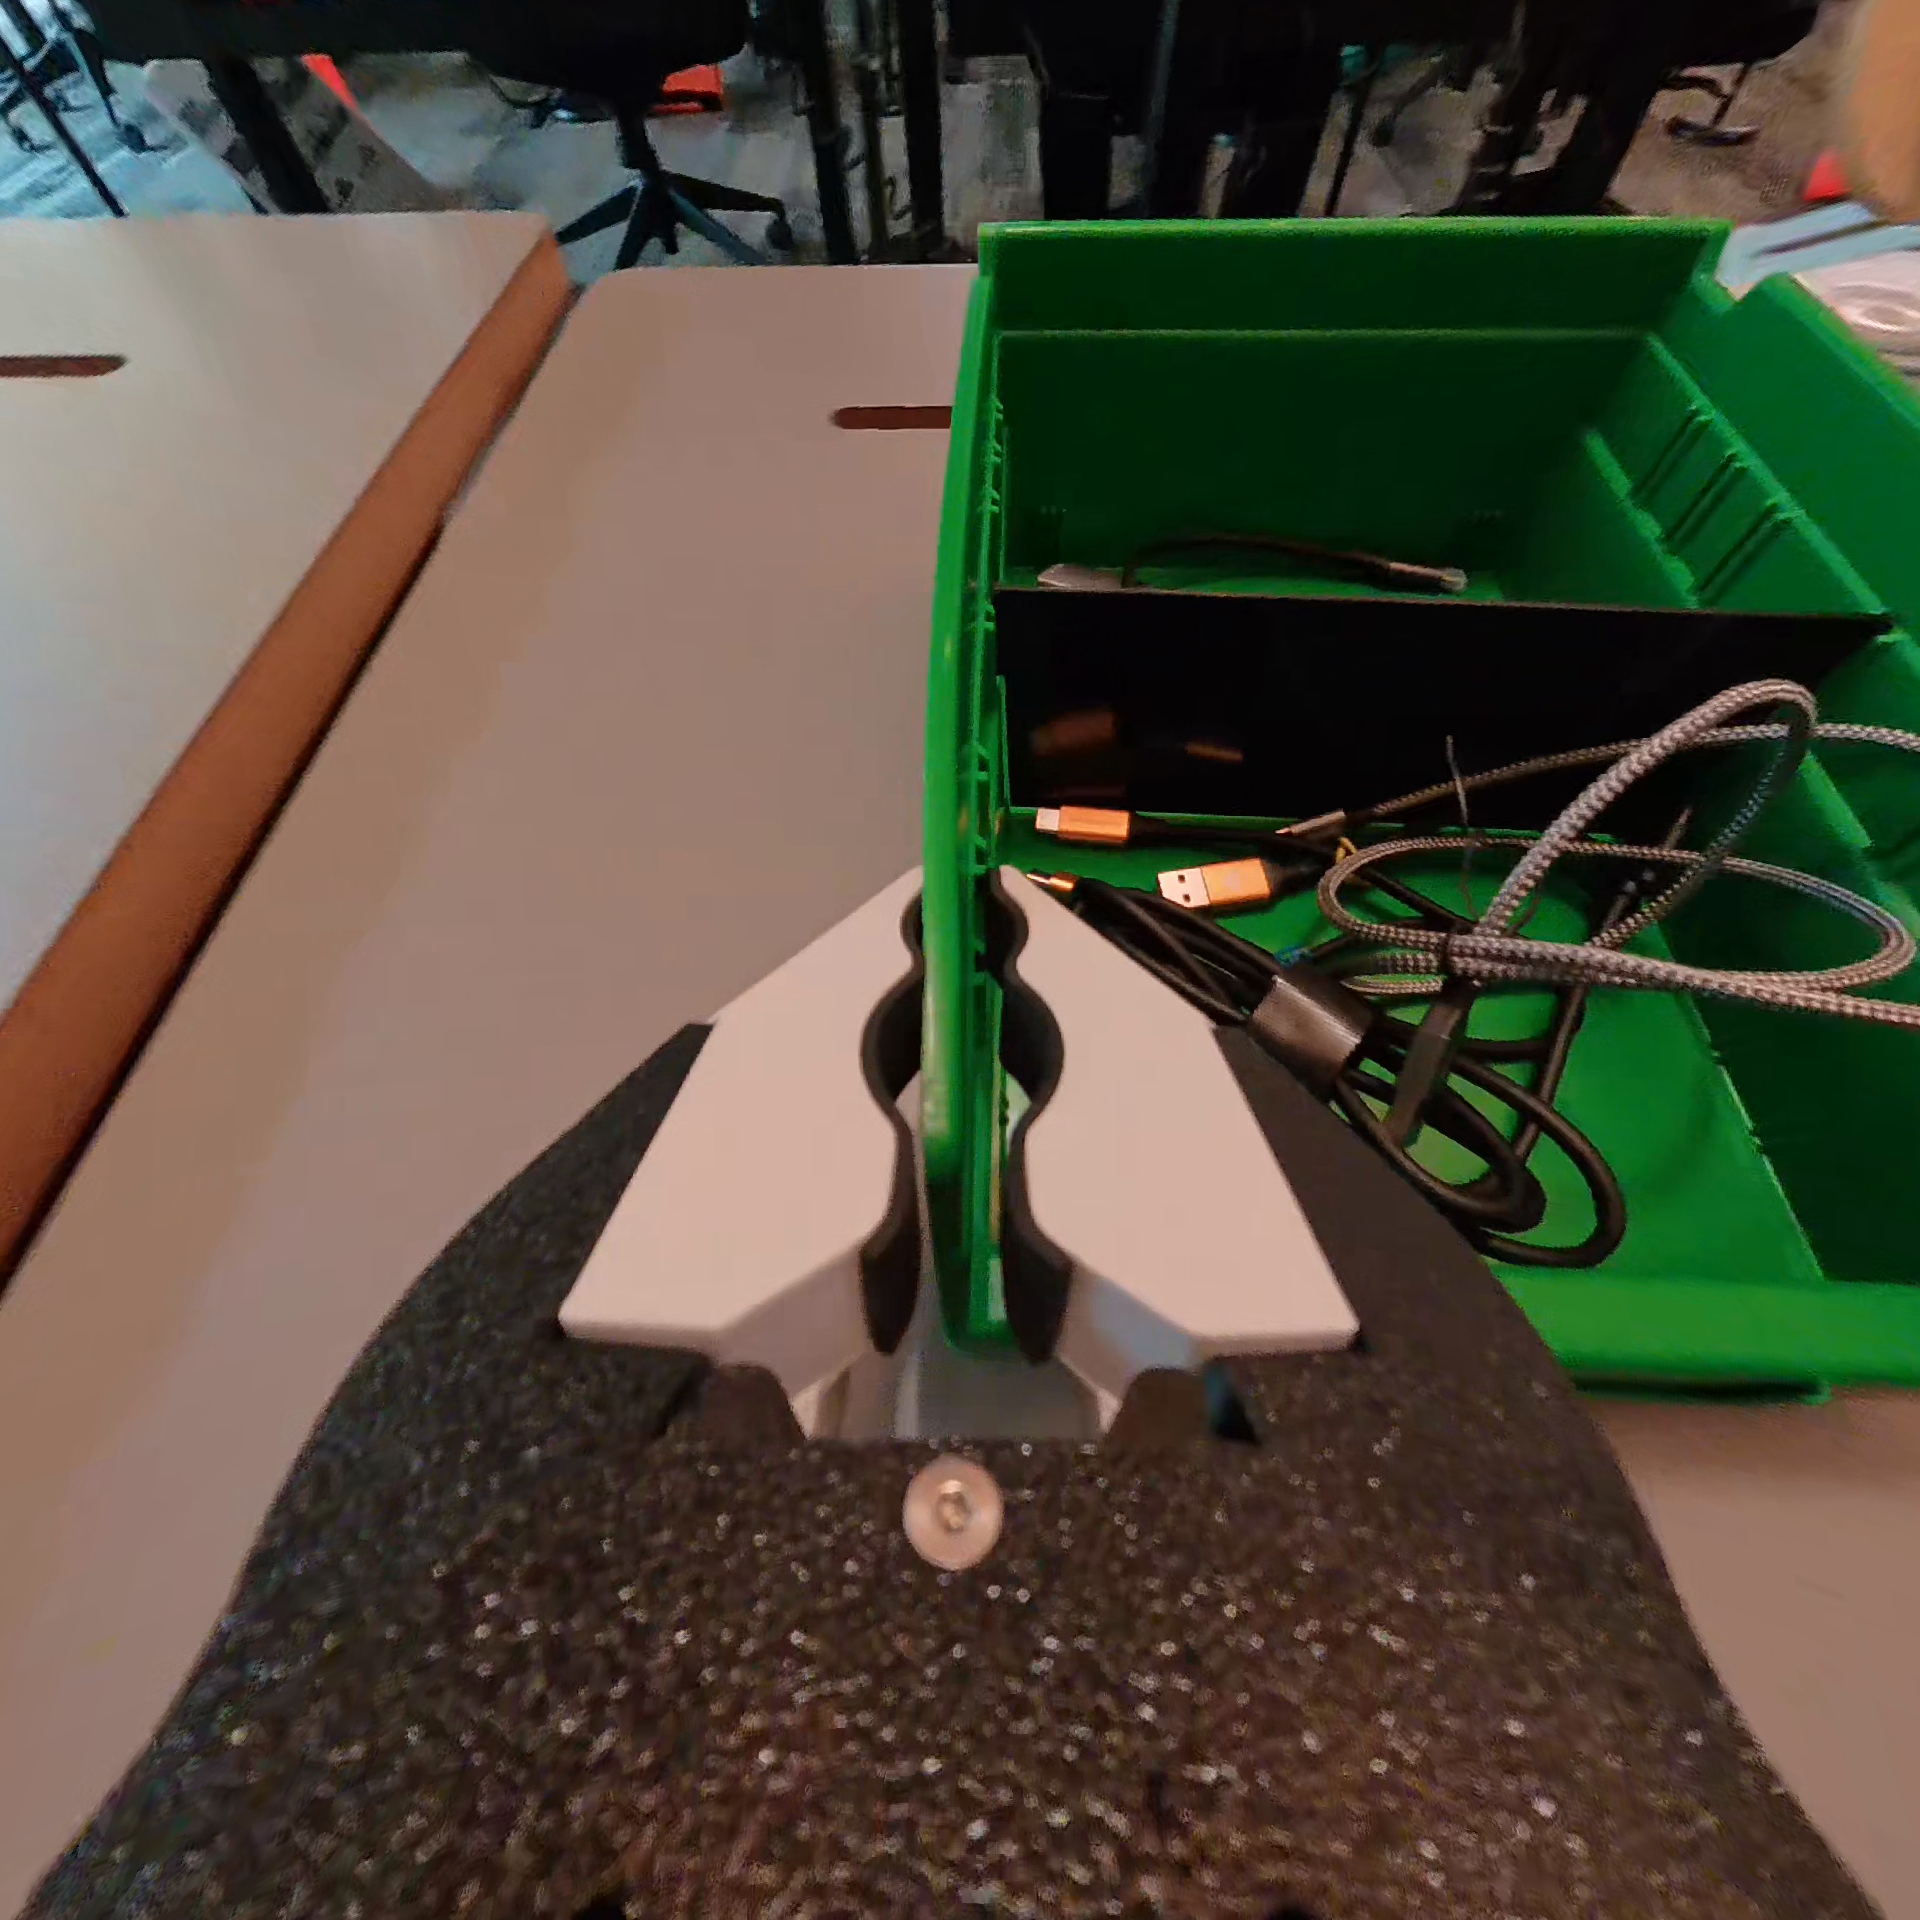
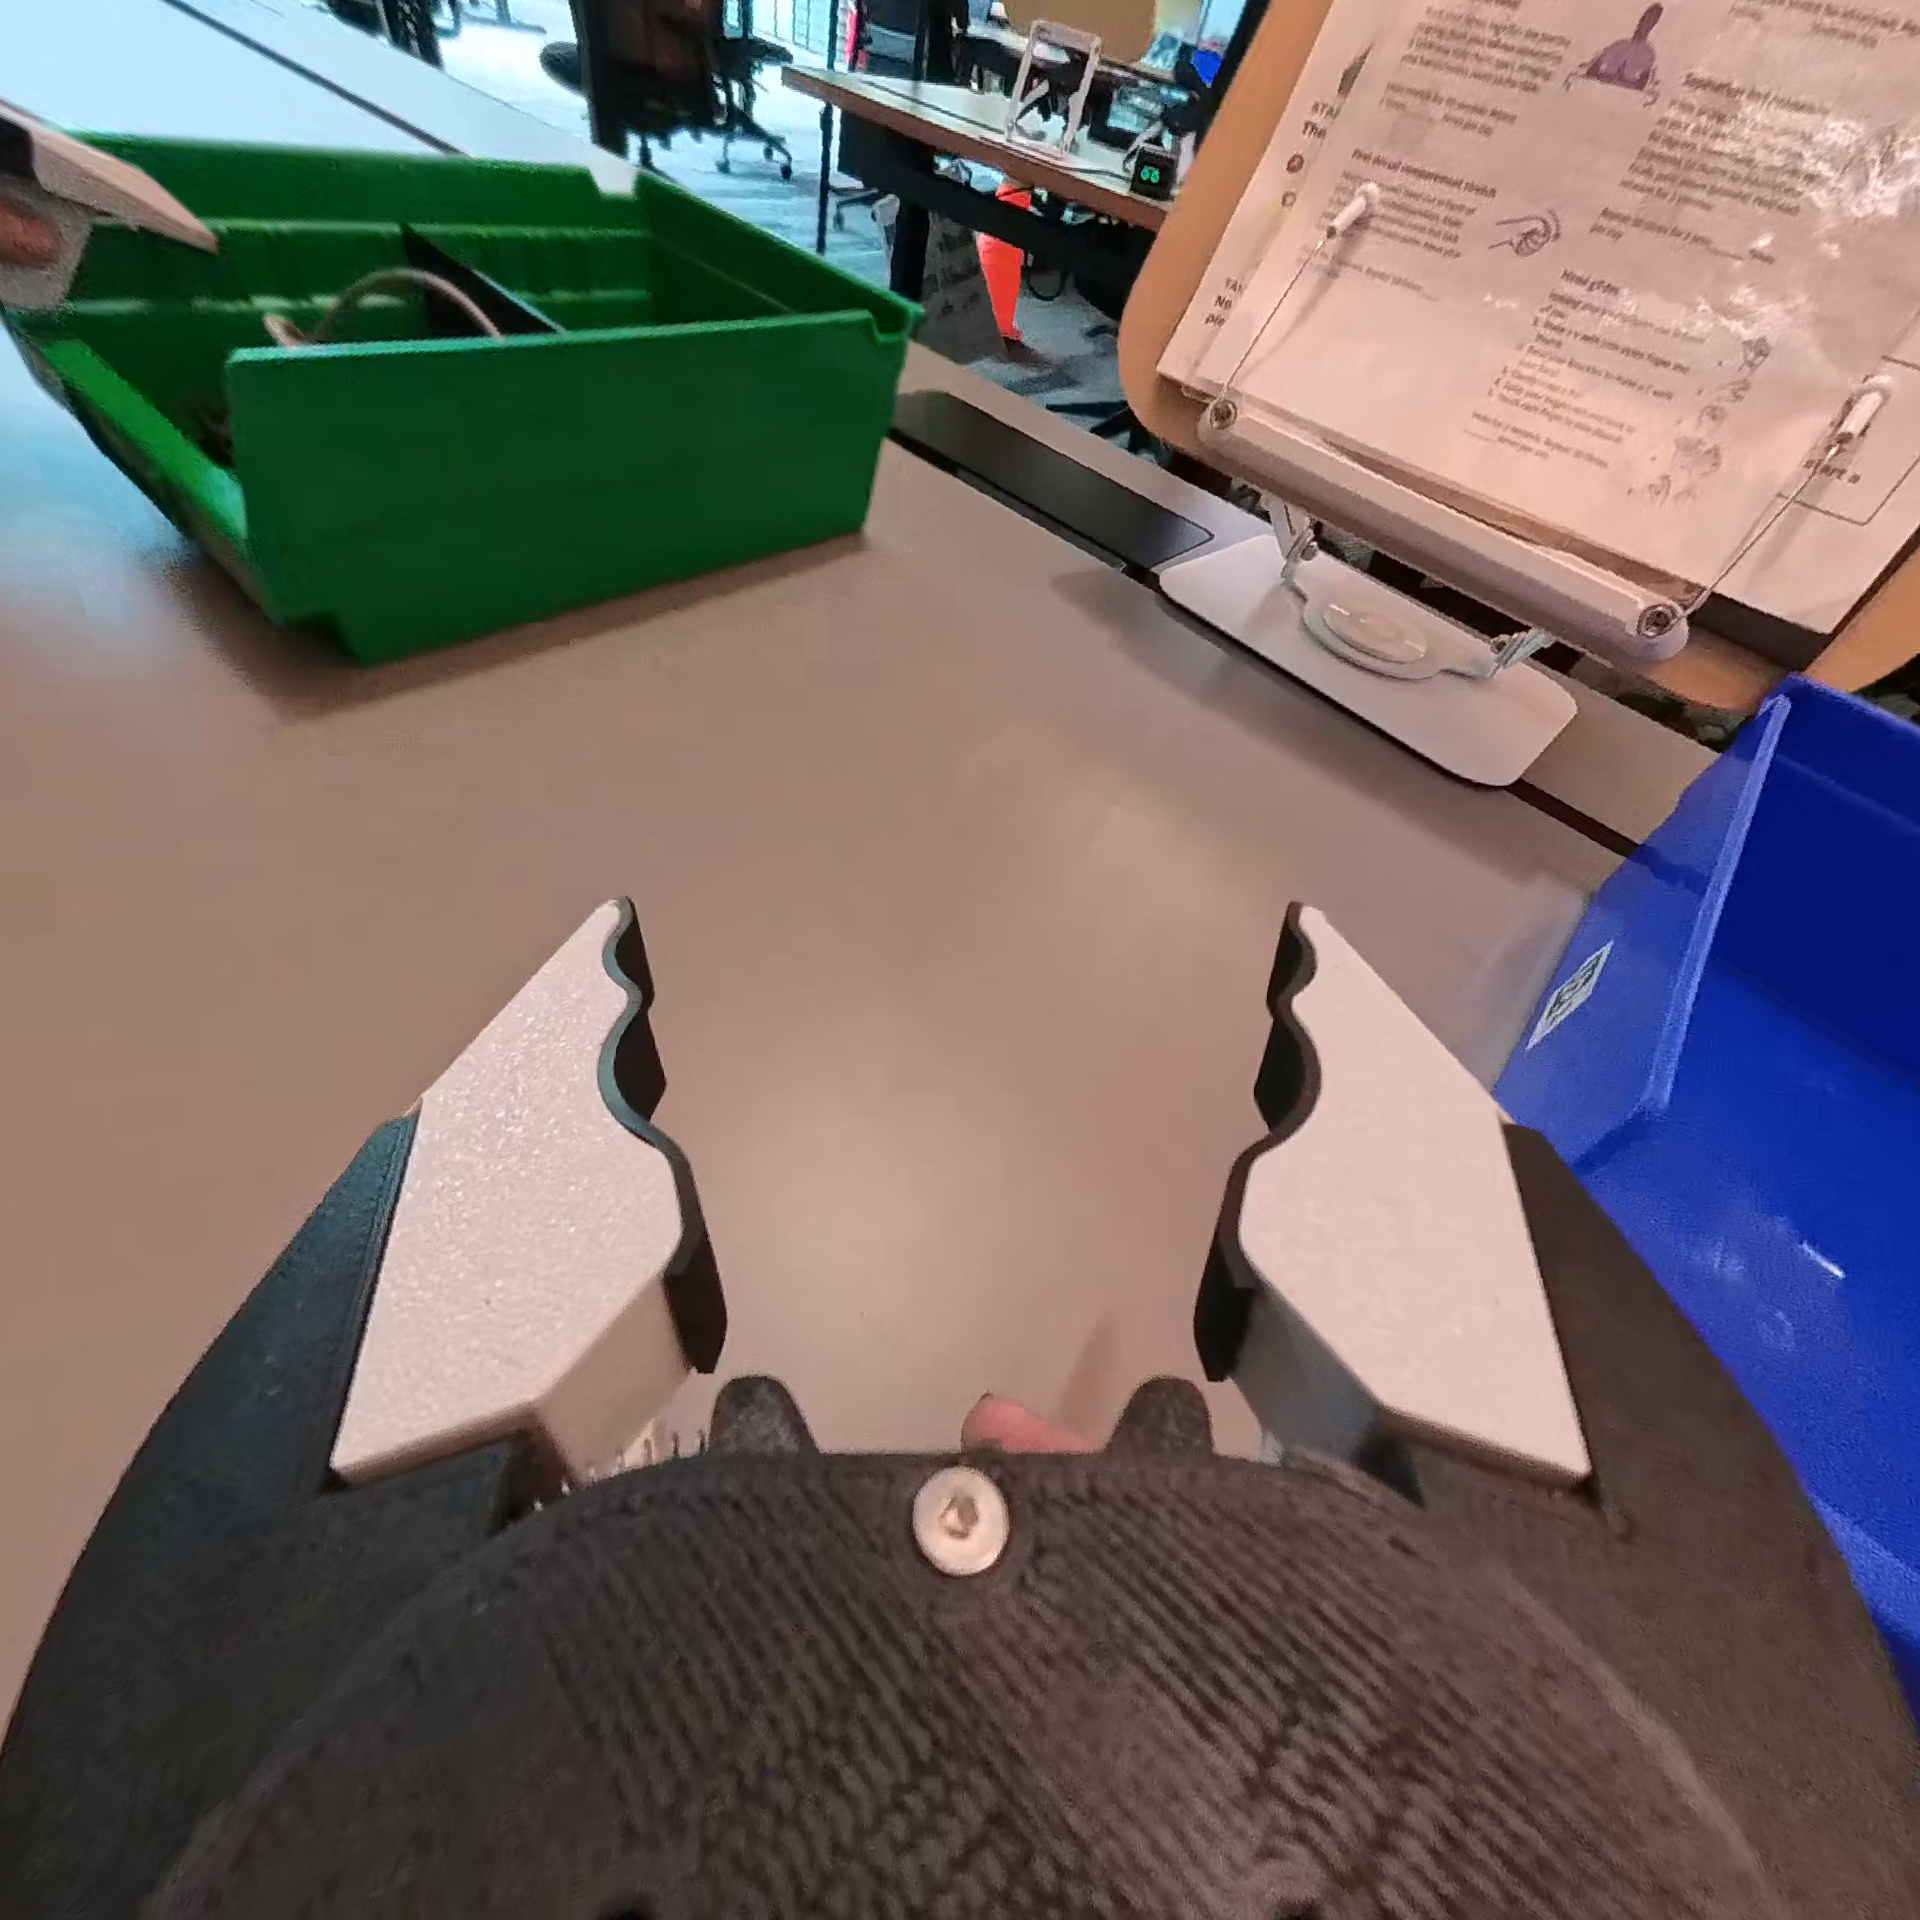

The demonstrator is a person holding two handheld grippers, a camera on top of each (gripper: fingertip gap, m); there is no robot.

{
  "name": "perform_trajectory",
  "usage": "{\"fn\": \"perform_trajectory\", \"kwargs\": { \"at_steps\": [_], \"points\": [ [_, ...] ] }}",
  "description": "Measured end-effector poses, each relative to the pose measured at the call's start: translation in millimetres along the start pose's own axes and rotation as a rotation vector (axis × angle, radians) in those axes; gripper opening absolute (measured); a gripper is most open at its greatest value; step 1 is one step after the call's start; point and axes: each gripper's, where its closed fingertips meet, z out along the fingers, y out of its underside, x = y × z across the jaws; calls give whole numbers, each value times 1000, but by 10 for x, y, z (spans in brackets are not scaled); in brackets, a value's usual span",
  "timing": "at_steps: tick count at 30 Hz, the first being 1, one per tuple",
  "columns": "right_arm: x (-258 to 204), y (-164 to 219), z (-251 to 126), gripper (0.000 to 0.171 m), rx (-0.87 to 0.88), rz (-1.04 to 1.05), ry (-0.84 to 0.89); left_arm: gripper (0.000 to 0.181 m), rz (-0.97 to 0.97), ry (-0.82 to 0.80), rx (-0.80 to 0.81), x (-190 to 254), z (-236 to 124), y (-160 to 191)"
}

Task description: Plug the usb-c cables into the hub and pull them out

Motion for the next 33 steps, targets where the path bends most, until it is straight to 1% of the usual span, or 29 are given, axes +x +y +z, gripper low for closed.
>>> {"fn": "perform_trajectory", "kwargs": {
  "at_steps": [4, 6, 7, 9, 11, 13, 16, 18, 21, 23, 25, 27, 30, 33],
  "points": [
    [126, 70, -25, 117, -6, 18, 12, 3, -15, -40, -13, -603, 140, -54],
    [177, 58, -34, 116, 12, 45, 16, 2, -14, -14, -21, -820, 207, -73],
    [190, 54, -30, 116, 20, 56, 17, 2, -7, -28, -34, -923, 229, -81],
    [171, 56, -4, 116, 25, 63, 5, 3, 24, -30, -64, -1049, 258, -92],
    [118, 54, 30, 117, 30, 57, -13, 2, 7, -10, -67, -1094, 284, -102],
    [38, 39, 61, 119, 45, 45, -37, 3, 3, 3, -65, -1095, 286, -107],
    [-35, 12, 101, 124, 82, 51, -67, 6, 78, -3, -68, -1079, 253, -120],
    [-32, -41, 137, 127, 126, 74, -74, 27, 115, 0, -70, -1045, 201, -176],
    [16, -231, 231, 126, 231, 106, -71, 37, 135, 29, 6, -969, 47, -472],
    [53, -399, 349, 125, 306, 105, -67, 43, 106, 89, 36, -892, -52, -663],
    [76, -521, 527, 125, 338, 88, -72, 49, 62, 152, 22, -820, -114, -795],
    [80, -588, 737, 124, 335, 42, -83, 58, 60, 206, -20, -736, -150, -877],
    [1, -582, 964, 125, 309, -23, -127, 66, 164, 224, -65, -646, -133, -1009],
    [-155, -464, 954, 125, 257, -105, -196, 67, 351, 192, -122, -649, 38, -1182]
  ]
}}
